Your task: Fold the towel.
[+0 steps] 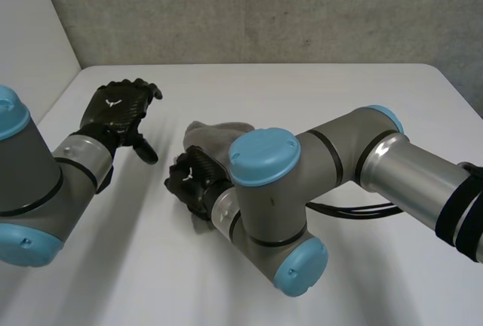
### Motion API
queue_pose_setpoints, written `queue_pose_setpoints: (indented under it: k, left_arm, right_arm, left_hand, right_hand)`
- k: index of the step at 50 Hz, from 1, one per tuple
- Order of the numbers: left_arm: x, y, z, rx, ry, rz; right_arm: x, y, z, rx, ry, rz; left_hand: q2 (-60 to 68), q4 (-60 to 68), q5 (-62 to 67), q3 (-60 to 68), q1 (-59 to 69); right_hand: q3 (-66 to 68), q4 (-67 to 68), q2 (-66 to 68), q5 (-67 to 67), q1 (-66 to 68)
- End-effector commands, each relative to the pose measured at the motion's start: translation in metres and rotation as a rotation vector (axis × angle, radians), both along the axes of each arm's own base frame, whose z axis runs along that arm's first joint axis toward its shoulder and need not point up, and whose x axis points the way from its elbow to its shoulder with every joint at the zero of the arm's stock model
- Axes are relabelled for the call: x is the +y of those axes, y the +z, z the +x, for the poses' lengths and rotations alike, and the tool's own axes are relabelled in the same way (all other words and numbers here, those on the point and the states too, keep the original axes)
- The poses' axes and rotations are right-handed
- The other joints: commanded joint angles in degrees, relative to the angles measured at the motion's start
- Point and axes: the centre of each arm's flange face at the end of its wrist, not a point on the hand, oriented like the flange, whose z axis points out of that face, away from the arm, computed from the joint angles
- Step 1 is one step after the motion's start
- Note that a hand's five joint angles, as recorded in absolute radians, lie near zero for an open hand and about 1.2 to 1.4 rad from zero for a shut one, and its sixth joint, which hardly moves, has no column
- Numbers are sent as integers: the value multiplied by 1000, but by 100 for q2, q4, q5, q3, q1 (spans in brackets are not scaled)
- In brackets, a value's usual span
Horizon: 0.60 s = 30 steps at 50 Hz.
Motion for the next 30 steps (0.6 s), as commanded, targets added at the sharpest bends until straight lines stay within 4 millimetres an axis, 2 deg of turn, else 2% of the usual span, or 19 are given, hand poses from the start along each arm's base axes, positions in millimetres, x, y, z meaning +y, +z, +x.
queue_pose_setpoints:
  k: [1,4,5,7,9,11,13,16,18,19,20,21,22,23,25,26,28,29,30]
  left_arm:
    - [-4,2,2,1,9,-9]
    - [-5,5,1,7,10,-20]
    - [-5,9,-2,13,2,-32]
    - [-7,14,-5,19,-3,-50]
    - [-8,20,-8,27,-9,-69]
    - [-9,32,-20,71,-35,-96]
    - [-10,37,-27,104,-51,-99]
    - [-10,37,-43,167,-90,-73]
    - [-9,34,-52,181,-110,-50]
    - [-8,31,-59,190,-126,-27]
    - [-7,21,-66,186,-140,12]
    - [-7,21,-66,186,-140,13]
    - [-7,11,-72,174,-150,51]
    - [-7,11,-72,174,-150,51]
    - [-6,-13,-77,141,-155,127]
    - [-6,-13,-78,140,-155,128]
    - [-6,-34,-78,113,-150,186]
    - [-6,-34,-78,113,-150,186]
    - [-6,-43,-78,103,-148,208]
  right_arm:
    - [-2,24,-11,-75,-54,66]
    - [-1,43,-21,-128,-78,110]
    - [-1,43,-21,-129,-78,110]
    - [-11,61,-35,-184,-125,141]
    - [-16,70,-43,-209,-153,157]
    - [-21,77,-50,-236,-181,173]
    - [-34,90,-65,-292,-239,201]
    - [-43,95,-72,-316,-273,216]
    - [-60,97,-85,-345,-335,245]
    - [-60,97,-85,-345,-335,245]
    - [-68,98,-90,-355,-359,251]
    - [-77,97,-95,-365,-385,258]
    - [-78,97,-95,-365,-385,258]
    - [-84,95,-98,-372,-399,268]
    - [-90,89,-99,-377,-411,288]
    - [-96,82,-98,-384,-423,315]
    - [-100,77,-97,-391,-431,341]
    - [-104,71,-95,-401,-441,371]
    - [-104,71,-95,-401,-441,371]
  left_hand:
    - [-348,-407,-196,-381,-409]
    - [-348,-407,-196,-381,-409]
    - [-332,-390,-180,-365,-392]
    - [-331,-390,-180,-364,-392]
    - [-331,-390,-180,-364,-392]
    - [-298,-357,-146,-331,-358]
    - [-298,-356,-146,-331,-358]
    - [-281,-340,-129,-314,-341]
    - [-264,-323,-112,-297,-325]
    - [-247,-306,-96,-280,-308]
    - [-247,-306,-96,-280,-308]
    - [-247,-306,-96,-280,-308]
    - [-231,-289,-79,-264,-291]
    - [-230,-289,-79,-263,-291]
    - [-214,-272,-62,-247,-274]
    - [-214,-272,-62,-247,-274]
    - [-180,-239,-28,-213,-241]
    - [-180,-239,-28,-213,-240]
    - [-163,-222,-12,-196,-224]
  right_hand:
    - [-3751,-3757,-3608,-3627,-3558]
    - [-3751,-3757,-3608,-3627,-3558]
    - [-3751,-3757,-3608,-3627,-3558]
    - [-3751,-3757,-3608,-3627,-3558]
    - [-3751,-3757,-3608,-3627,-3558]
    - [-3751,-3757,-3608,-3627,-3558]
    - [-3751,-3757,-3608,-3627,-3558]
    - [-3751,-3757,-3608,-3627,-3558]
    - [-3751,-3757,-3608,-3627,-3558]
    - [-3751,-3757,-3608,-3627,-3558]
    - [-3751,-3757,-3608,-3627,-3558]
    - [-3751,-3757,-3608,-3627,-3558]
    - [-3751,-3757,-3608,-3627,-3558]
    - [-3751,-3757,-3608,-3627,-3558]
    - [-3751,-3757,-3608,-3627,-3558]
    - [-3751,-3757,-3608,-3627,-3558]
    - [-3751,-3757,-3608,-3627,-3558]
    - [-3751,-3757,-3608,-3627,-3558]
    - [-3751,-3757,-3608,-3627,-3558]
